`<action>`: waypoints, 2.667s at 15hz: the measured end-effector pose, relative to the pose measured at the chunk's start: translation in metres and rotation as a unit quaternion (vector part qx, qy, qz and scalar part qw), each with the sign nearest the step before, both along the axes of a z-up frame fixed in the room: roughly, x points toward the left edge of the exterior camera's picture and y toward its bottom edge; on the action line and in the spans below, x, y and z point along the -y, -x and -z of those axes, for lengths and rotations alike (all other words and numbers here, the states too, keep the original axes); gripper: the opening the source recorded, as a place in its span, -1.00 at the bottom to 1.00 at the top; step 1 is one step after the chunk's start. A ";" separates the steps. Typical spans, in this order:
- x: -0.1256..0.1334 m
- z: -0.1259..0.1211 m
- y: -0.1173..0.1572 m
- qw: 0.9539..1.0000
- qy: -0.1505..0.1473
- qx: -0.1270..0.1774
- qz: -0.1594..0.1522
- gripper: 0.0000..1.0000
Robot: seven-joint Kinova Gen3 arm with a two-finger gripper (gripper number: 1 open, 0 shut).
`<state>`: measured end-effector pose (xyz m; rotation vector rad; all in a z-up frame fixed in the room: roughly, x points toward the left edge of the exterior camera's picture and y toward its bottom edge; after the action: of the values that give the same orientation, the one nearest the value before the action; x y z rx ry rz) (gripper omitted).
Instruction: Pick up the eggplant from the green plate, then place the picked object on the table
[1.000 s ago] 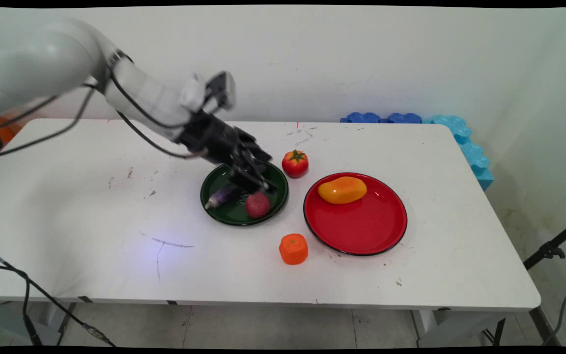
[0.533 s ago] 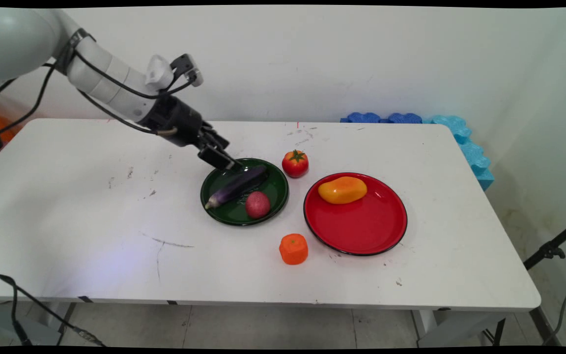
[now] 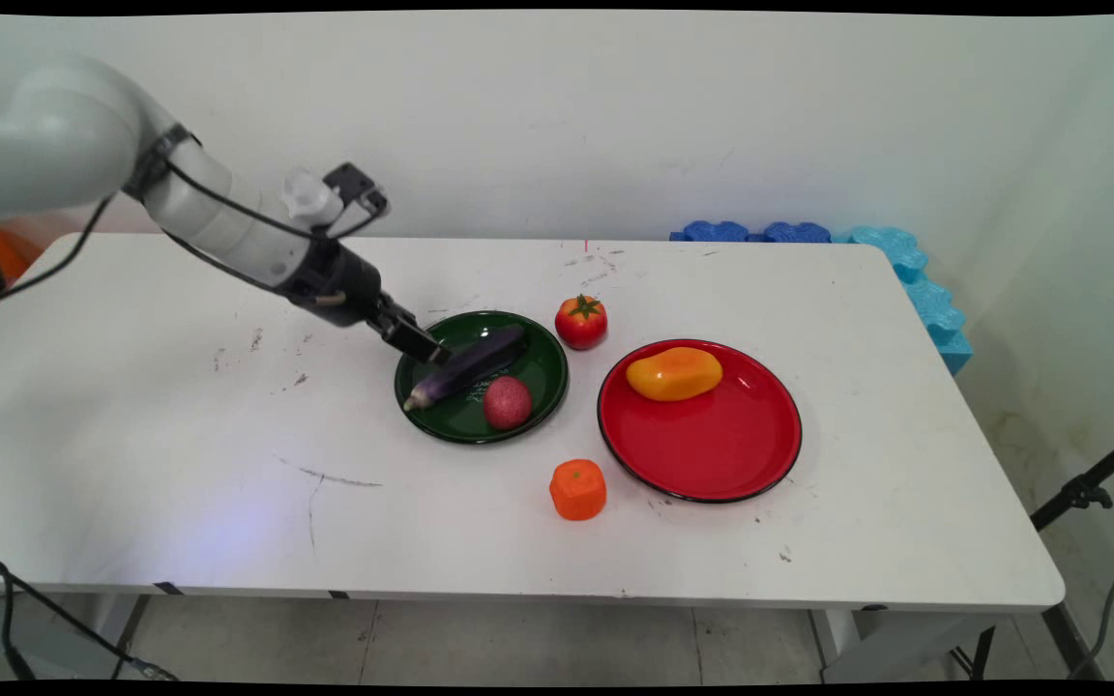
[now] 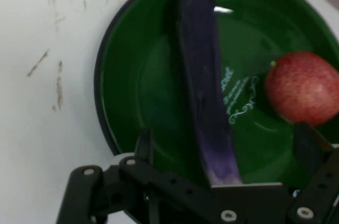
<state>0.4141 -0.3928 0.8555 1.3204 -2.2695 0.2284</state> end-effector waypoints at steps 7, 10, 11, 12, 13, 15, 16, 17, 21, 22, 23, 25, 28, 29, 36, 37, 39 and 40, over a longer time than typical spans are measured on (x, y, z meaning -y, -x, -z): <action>0.009 0.039 0.013 1.000 -0.003 0.002 -0.029 1.00; 0.014 0.055 0.020 1.000 -0.001 -0.001 -0.031 1.00; 0.015 0.057 0.022 1.000 0.000 -0.001 -0.029 1.00; 0.015 0.060 0.024 1.000 0.001 -0.001 -0.027 1.00; 0.016 0.063 0.026 1.000 0.002 -0.001 -0.024 1.00; 0.016 0.069 0.029 1.000 0.004 -0.002 -0.018 -1.00; 0.016 0.070 0.031 1.000 0.005 -0.002 -0.015 -1.00; 0.016 0.072 0.033 1.000 0.007 -0.002 -0.010 -1.00; 0.014 0.075 0.038 1.000 0.014 0.000 0.010 -1.00; 0.014 0.074 0.039 1.000 0.016 0.000 0.016 -1.00; 0.013 0.071 0.040 1.000 0.020 0.001 0.023 -1.00; 0.013 0.059 0.043 0.999 0.030 -0.001 0.038 -1.00; 0.014 0.036 0.048 0.997 0.048 -0.003 0.060 -1.00; 0.013 0.024 0.052 0.996 0.056 -0.005 0.076 -1.00; -0.009 -0.045 0.090 0.976 0.092 -0.032 0.194 -1.00; -0.012 -0.049 0.095 0.973 0.094 -0.034 0.207 -1.00; -0.023 -0.057 0.107 0.962 0.100 -0.035 0.251 -1.00; -0.030 -0.058 0.112 0.955 0.102 -0.034 0.275 -1.00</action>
<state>0.3023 -0.3632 0.9133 0.5506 -2.3755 0.2089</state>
